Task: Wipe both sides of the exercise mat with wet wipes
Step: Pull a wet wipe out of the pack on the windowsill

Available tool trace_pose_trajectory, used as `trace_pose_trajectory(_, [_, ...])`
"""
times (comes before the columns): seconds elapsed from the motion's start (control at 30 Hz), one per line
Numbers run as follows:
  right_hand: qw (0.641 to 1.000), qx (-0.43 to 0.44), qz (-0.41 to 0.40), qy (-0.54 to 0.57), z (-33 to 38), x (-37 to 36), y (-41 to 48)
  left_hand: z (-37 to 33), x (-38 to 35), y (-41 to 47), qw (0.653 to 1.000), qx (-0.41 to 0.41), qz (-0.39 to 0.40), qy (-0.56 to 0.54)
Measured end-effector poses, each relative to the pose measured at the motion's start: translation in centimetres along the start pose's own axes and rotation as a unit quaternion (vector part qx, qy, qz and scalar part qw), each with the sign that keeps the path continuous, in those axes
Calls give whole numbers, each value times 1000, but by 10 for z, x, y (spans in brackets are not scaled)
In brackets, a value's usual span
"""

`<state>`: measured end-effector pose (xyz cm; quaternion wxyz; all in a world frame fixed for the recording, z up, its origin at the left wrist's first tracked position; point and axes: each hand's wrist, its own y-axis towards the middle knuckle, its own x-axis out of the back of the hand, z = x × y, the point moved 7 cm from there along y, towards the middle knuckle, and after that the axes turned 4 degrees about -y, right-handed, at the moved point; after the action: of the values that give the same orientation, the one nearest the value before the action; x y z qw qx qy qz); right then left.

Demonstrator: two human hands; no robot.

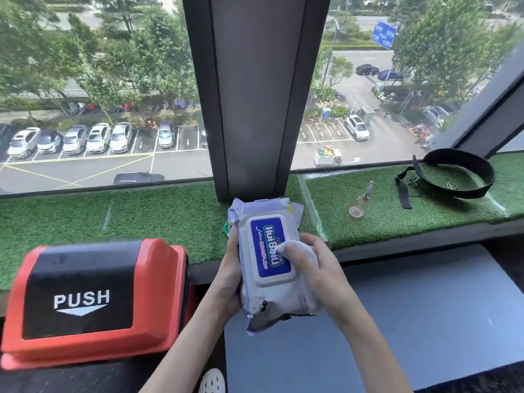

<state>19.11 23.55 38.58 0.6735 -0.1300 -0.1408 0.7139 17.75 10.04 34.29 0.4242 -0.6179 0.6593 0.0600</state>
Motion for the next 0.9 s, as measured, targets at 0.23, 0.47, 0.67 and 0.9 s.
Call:
trace_pose_trajectory(0.23, [991,-11,63,118,-67,-26,112,6,53,106,999,-8,6,35])
trace_pose_trajectory(0.47, [995,-28,10,100,-182,-38,234,44,158,225,993,-14,-80,90])
trace_pose_trajectory(0.67, [992,-13,-44,121,-257,-44,358,67,230,345,991,-18,-70,114])
trace_pose_trajectory(0.9, [993,-46,-62,86,-336,-61,471,86,305,452,964,-29,-100,244])
